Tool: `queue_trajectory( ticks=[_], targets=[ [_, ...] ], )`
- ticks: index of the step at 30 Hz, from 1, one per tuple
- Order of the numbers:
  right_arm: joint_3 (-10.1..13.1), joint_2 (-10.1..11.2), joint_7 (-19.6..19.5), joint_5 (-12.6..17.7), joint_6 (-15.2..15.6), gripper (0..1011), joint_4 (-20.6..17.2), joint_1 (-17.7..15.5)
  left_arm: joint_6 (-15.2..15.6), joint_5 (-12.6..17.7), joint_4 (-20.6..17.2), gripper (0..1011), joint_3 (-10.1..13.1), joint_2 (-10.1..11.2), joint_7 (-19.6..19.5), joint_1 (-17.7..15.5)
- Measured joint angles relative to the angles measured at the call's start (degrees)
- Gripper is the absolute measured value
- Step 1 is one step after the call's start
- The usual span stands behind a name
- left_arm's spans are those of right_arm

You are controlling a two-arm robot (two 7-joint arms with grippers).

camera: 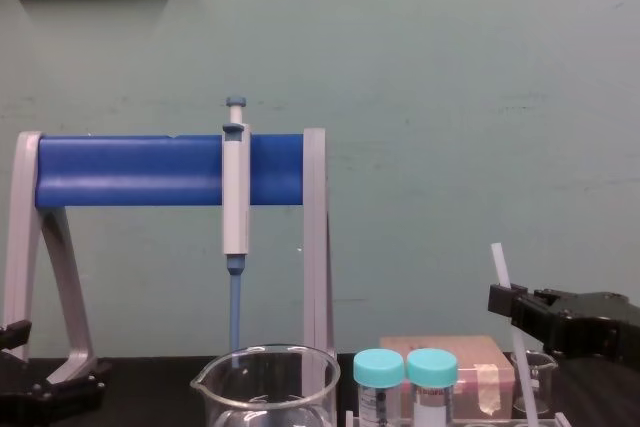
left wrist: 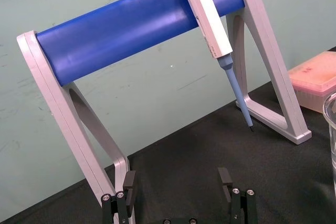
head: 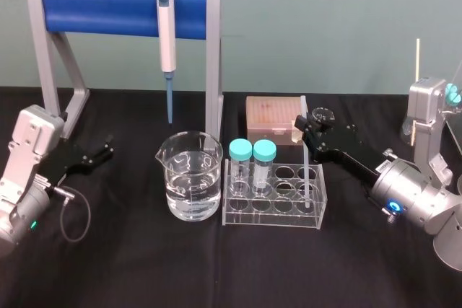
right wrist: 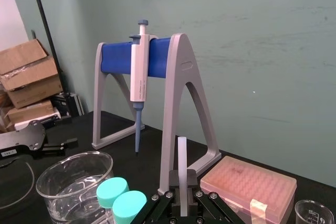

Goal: Pick up the stirring rod with one hand, then place it down.

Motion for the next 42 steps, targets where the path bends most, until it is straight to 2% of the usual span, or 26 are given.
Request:
queue_trajectory(
  ticks=[10,14,18,22,28,29,31,32,33,36,38,42],
  targets=[
    [0.07,-0.03,0.03,0.18,-0.08,84,0.03,0.03,0.00,0.00,0.00,1000,0.00,0.00,0.00,0.00],
    [0.10,-0.06,0.07,0.22,-0.13,182,0.05,0.05,0.00,0.00,0.00,1000,0.00,0.00,0.00,0.00],
    [0.12,-0.08,0.12,0.24,-0.17,342,0.08,0.06,0.00,0.00,0.00,1000,0.00,0.00,0.00,0.00],
    [0.13,-0.08,0.14,0.26,-0.20,421,0.10,0.06,0.00,0.00,0.00,1000,0.00,0.00,0.00,0.00],
    [0.13,-0.07,0.18,0.30,-0.23,621,0.11,0.06,0.00,0.00,0.00,1000,0.00,0.00,0.00,0.00],
    [0.13,-0.08,0.19,0.30,-0.23,682,0.10,0.06,0.00,0.00,0.00,1000,0.00,0.00,0.00,0.00],
    [0.13,-0.08,0.20,0.31,-0.23,716,0.11,0.06,0.00,0.00,0.00,1000,0.00,0.00,0.00,0.00],
    [0.13,-0.08,0.19,0.32,-0.23,769,0.11,0.06,0.00,0.00,0.00,1001,0.00,0.00,0.00,0.00],
    [0.13,-0.08,0.20,0.32,-0.24,769,0.10,0.06,0.00,0.00,0.00,1001,0.00,0.00,0.00,0.00],
    [0.13,-0.08,0.20,0.32,-0.24,890,0.11,0.06,0.00,0.00,0.00,1000,0.00,0.00,0.00,0.00],
    [0.13,-0.08,0.20,0.32,-0.23,935,0.10,0.06,0.00,0.00,0.00,1001,0.00,0.00,0.00,0.00],
    [1.58,-0.22,-0.49,0.25,-2.58,1003,-0.57,-0.29,0.00,0.00,0.00,1000,0.00,0.00,0.00,0.00]
  ],
)
